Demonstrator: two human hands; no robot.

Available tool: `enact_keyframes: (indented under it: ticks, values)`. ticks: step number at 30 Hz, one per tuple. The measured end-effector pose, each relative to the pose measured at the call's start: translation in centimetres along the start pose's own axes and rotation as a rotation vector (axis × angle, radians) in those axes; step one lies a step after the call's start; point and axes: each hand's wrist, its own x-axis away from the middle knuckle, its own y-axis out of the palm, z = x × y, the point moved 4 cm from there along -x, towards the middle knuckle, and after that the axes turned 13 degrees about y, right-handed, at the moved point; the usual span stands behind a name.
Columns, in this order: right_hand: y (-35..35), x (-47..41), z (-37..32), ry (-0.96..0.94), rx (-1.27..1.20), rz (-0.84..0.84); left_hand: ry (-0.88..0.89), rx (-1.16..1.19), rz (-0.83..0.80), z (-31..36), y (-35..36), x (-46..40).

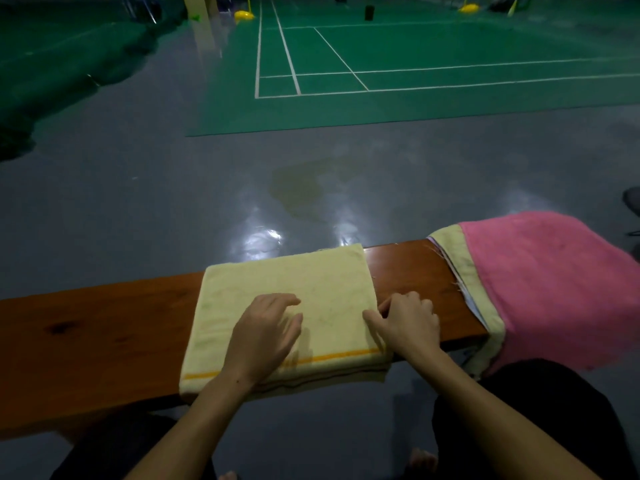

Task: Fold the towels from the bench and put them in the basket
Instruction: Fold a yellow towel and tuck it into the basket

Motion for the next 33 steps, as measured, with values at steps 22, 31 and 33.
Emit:
enact_keyframes:
  ticks: [22,31,33]
  values:
    - [-2.0,3.0,-4.5,-0.425,-0.865,-0.254,0.016,0.451,-0.310,3.1,2.1,-7.9]
    - [-2.3,3.6,-3.7,-0.421,-0.833,-0.444,-0.005,0.573,-0.283,2.5,0.7,-8.1]
    - [-2.3,3.5,-3.2,-0.403,-0.771,-0.505,-0.041,0.624,-0.260,2.1,-0.1,-8.1]
